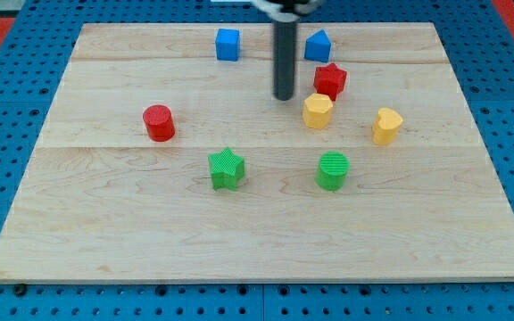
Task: Separate the yellow hexagon and red star from each other
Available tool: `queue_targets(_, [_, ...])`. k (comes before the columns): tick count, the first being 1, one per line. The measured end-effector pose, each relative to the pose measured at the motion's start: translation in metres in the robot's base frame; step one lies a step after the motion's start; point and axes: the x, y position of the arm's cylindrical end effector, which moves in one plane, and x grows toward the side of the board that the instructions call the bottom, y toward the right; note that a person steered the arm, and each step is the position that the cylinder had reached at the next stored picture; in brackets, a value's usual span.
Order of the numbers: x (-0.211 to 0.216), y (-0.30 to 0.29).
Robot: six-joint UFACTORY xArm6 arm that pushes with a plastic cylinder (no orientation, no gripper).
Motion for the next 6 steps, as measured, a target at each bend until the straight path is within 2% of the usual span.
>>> queue_targets(3, [0.042, 0.015])
queue_targets(5, [0.034, -0.101])
queue_targets(6, [0.069, -0.132])
